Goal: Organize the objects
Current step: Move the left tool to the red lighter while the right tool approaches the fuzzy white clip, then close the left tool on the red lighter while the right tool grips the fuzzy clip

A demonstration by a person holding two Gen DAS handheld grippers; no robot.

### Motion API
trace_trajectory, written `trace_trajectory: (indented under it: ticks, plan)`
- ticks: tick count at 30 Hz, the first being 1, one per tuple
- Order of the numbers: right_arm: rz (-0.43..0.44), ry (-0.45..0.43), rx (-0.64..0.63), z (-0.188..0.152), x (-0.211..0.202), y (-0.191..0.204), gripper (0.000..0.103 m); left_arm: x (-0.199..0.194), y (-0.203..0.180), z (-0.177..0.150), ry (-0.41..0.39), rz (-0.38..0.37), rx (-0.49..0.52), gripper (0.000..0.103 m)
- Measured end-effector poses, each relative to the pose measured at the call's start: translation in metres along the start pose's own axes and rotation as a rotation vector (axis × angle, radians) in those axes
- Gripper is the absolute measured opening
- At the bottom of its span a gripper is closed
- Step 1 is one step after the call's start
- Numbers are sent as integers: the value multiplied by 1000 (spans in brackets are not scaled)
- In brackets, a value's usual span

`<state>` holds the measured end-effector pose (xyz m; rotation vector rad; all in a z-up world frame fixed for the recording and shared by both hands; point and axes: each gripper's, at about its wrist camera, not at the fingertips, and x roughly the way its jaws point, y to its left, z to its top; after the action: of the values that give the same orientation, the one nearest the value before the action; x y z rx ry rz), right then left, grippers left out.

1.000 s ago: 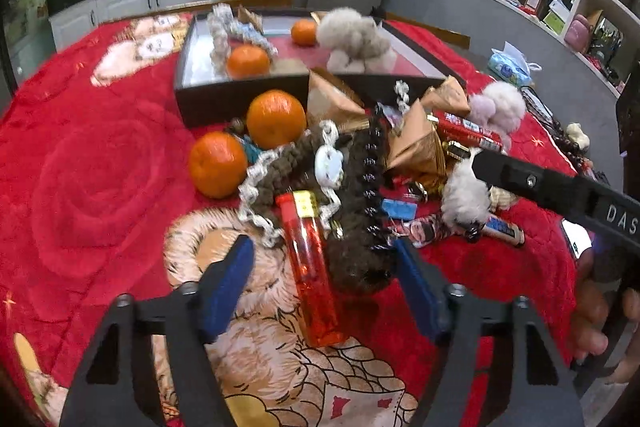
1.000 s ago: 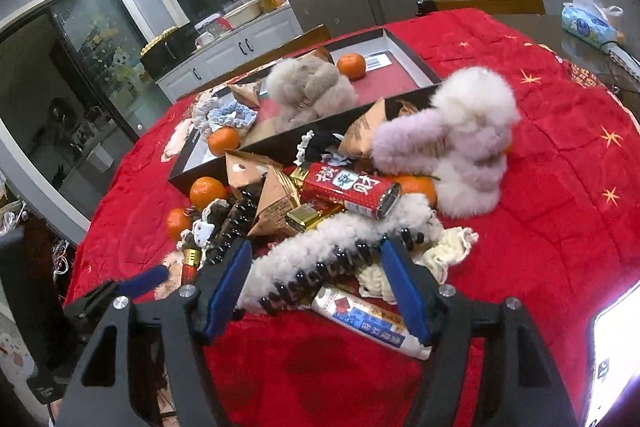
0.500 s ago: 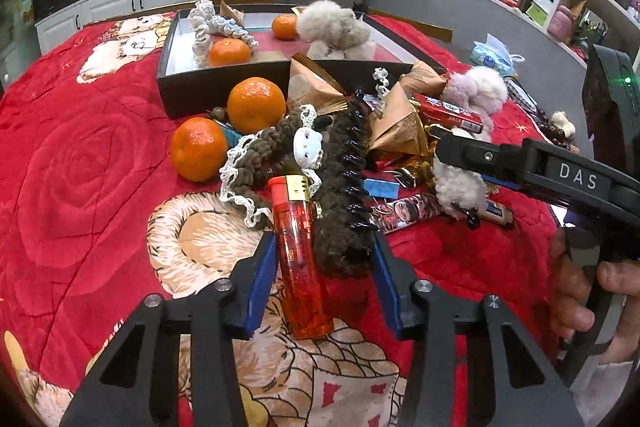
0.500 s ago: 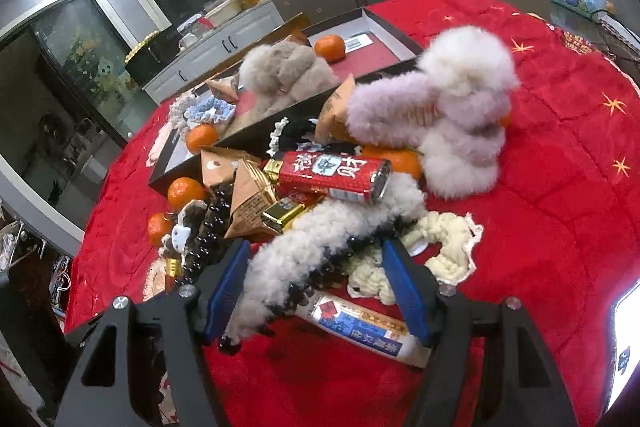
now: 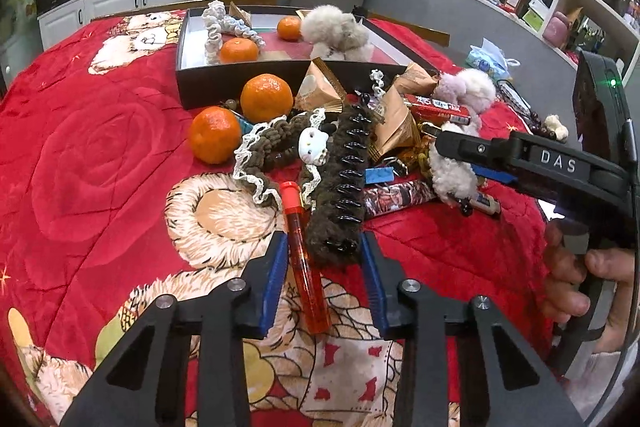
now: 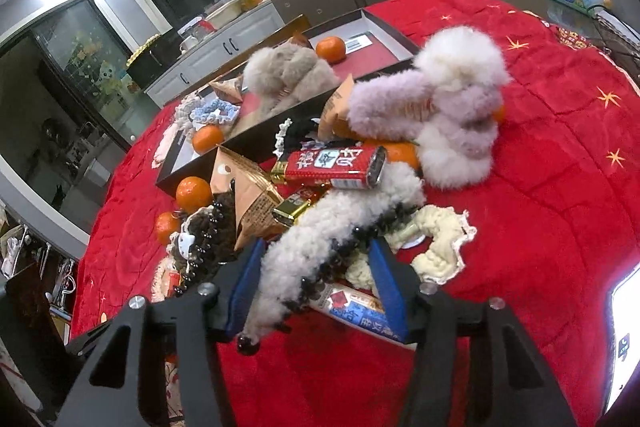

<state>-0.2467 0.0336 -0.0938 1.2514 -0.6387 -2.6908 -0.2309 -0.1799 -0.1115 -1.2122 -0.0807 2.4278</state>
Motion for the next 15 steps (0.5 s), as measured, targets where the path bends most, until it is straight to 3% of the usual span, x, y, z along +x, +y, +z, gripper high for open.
trace_trajectory:
  ticks: [2, 11, 12, 13, 15]
  plan:
    - [-2, -4, -2, 0, -2, 1, 46, -1, -1, -2, 6, -2, 2, 35]
    - [-3, -11, 3, 0, -6, -2, 45, -5, -5, -22, 36, -19, -1, 33]
    - [-5, -11, 1, 0, -6, -2, 45, -5, -4, -23, 35, -17, -2, 32]
    - [-7, -12, -1, 0, -6, -2, 45, -5, -4, -23, 33, -14, -5, 22]
    - [-7, -14, -1, 0, -7, -3, 44, -7, -2, -24, 29, -22, -21, 17]
